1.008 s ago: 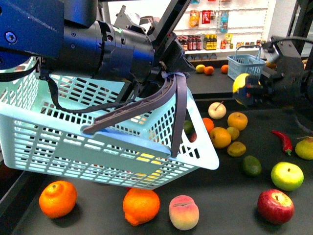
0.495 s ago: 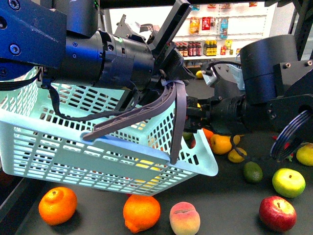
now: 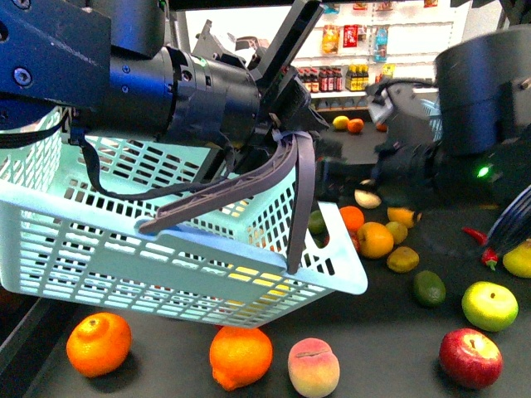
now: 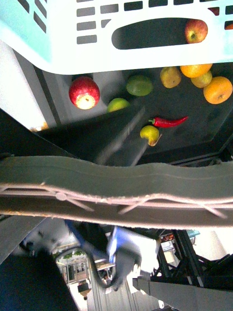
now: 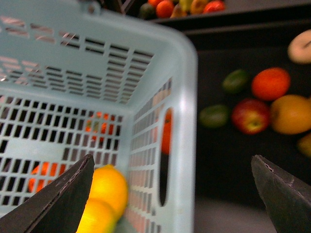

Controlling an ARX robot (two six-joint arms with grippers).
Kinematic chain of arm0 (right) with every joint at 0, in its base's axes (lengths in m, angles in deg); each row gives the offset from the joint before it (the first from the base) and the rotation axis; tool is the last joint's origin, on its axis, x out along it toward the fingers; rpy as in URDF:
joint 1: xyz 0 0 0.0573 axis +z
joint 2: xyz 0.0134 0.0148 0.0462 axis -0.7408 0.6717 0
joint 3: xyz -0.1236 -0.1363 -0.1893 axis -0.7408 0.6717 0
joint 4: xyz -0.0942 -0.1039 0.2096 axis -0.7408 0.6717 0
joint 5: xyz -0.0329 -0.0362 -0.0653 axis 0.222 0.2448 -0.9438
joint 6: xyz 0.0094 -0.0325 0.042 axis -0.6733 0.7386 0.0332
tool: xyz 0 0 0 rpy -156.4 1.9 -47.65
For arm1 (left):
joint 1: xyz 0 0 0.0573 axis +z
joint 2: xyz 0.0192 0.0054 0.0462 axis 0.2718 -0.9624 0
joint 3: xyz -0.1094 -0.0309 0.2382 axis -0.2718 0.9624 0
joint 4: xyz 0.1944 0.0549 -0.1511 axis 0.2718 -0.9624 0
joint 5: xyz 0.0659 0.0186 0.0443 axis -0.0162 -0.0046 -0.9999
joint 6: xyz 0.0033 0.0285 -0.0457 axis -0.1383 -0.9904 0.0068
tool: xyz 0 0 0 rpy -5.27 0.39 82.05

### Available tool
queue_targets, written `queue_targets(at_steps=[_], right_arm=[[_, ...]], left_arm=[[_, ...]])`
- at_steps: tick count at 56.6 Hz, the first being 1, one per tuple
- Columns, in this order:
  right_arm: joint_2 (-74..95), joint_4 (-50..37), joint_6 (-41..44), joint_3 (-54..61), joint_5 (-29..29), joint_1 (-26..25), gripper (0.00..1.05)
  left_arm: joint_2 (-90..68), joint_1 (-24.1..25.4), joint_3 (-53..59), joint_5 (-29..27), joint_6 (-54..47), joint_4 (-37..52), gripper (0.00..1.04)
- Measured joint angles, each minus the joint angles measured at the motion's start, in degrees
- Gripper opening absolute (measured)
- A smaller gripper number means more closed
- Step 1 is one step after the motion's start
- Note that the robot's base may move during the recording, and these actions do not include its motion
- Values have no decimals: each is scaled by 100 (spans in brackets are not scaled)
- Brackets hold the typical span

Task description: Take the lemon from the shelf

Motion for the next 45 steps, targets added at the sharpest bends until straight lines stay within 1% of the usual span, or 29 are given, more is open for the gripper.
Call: queue_targets(at_steps=[7,16,22,26,31,39,40,42,45], right_arm=[[-940,-4,498,625,-527,-361,97],[-2243,68,949,1650,-1021,-807,97],[-3353,372,1139,2385,-1303,-1082,97],[-4192,699,1187,2833,-1440,-1224,97],[-5248,1176,1307,3353,-1687,-1276,97],[-6898,2369,1283,3993,-2050,-1143,97],[-7012,2393,1250,4046,-2020,-1123,97],[-7528,2256,1189,4347,-1539,-1093,90],[-8225,2411,1158,4660,-1005,-1056,82]], left_arm=[[0,0,0,-2,2,0,10],[0,0,0,2,2,0,10],[0,0,0,2,4,0,10],[0,0,0,2,2,0,10],[0,0,0,0,4,0,10],[0,0,0,0,4,0,10],[0,0,0,0,4,0,10],[0,0,0,0,4,0,10],[0,0,0,0,2,0,10]])
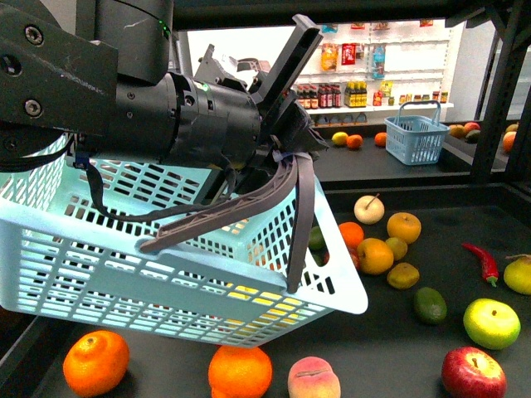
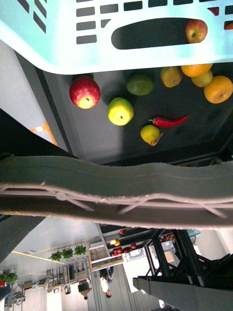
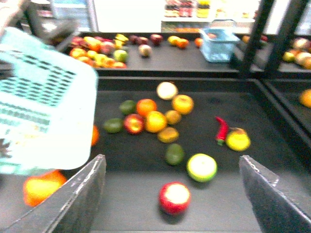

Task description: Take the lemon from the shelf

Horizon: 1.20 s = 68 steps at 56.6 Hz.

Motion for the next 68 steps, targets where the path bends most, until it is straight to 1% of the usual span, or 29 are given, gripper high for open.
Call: queue_targets(at_steps=[1,2,5,6,11,16,17,20,27,51,53,68], right_arm=[[-304,188,-11,105,118,22,79],[-472,310,-11,160,153,33,77],[-1331,754,-28,516,192,44,67],[-1456,769,-28,575,188,44,65],[-2092,750,-35,859,201,39,50],[-2256,741,-35,1121,201,39,34],[-2269,741,-35,1141,203,39,32],[-2339,728,-39,1250,192,39,22],[-2583,688,-35,1425,199,39,2],[-2608,686,-55,1425,205,39,3],[-2608,686,-52,1425,203,39,4],[-2608,686,-52,1425,205,39,53]], left_arm=[[0,0,0,0,-2,0,10],[0,0,0,0,-4,0,10],[0,0,0,9,0,0,10],[0,0,0,13,2,0,10],[0,11,0,0,17,-2,10],[0,9,0,9,-20,-2,10],[0,9,0,9,-20,-2,10],[0,11,0,0,4,-2,10],[0,11,0,4,-4,-2,10],[0,11,0,0,9,-2,10],[0,11,0,2,11,-2,10],[0,11,0,2,11,-2,10]])
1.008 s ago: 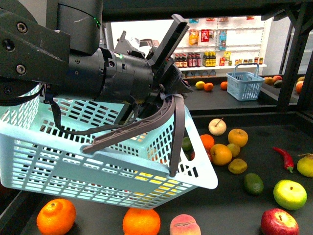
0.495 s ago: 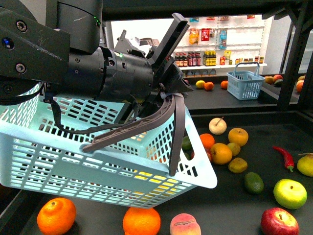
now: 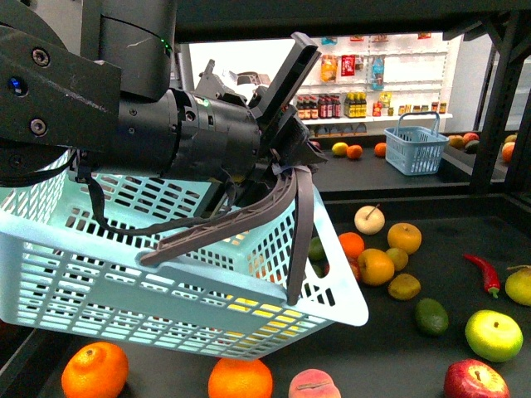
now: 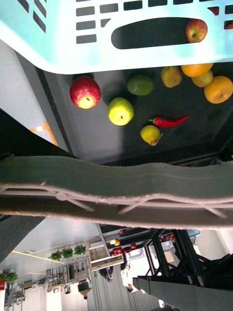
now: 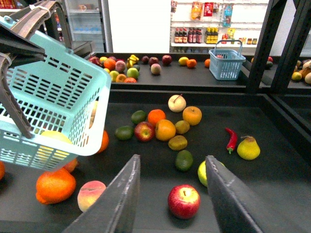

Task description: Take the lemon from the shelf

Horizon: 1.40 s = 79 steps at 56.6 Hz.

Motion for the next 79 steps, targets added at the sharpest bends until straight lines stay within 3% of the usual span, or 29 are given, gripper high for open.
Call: queue_targets(at_steps=[10,14,18,25,45,59,79], right_arm=[[-2,0,0,0,0,0,90],[-2,0,-7,0,0,0,99],[-2,0,-7,0,0,0,97],[-2,0,-7,0,-2,0,97],[-4,0,-7,0,0,0,97],[-4,0,-7,0,0,0,97],[-4,0,-7,0,0,0,97]], left_arm=[[0,0,0,-4,2,2,10],[0,-31,160,-592,352,671,10],[-4,-35,251,-1180,688,1244,10],[17,138,251,-1690,848,1547,10],[140,1414,717,-3543,2605,2815,10],[184,2258,715,-3740,3154,3255,9],[-243,3565,734,-3755,3692,4913,9]])
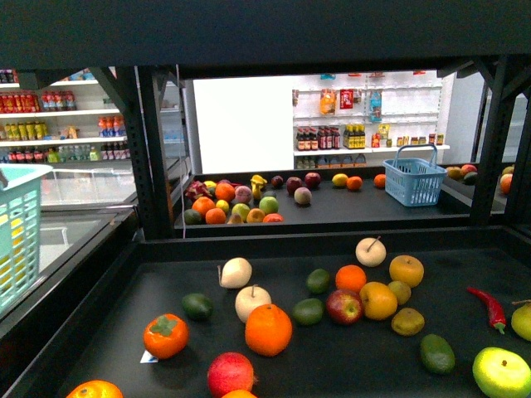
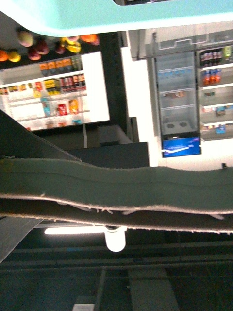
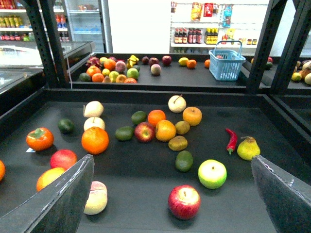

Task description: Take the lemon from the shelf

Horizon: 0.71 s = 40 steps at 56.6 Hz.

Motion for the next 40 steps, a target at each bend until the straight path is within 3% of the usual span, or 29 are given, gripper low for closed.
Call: queue_targets(at_steps=[40], right_arm=[[-4,0,-11,0,0,0,97]], left_arm=[[-1515,643,-647,813,562,1062,9]])
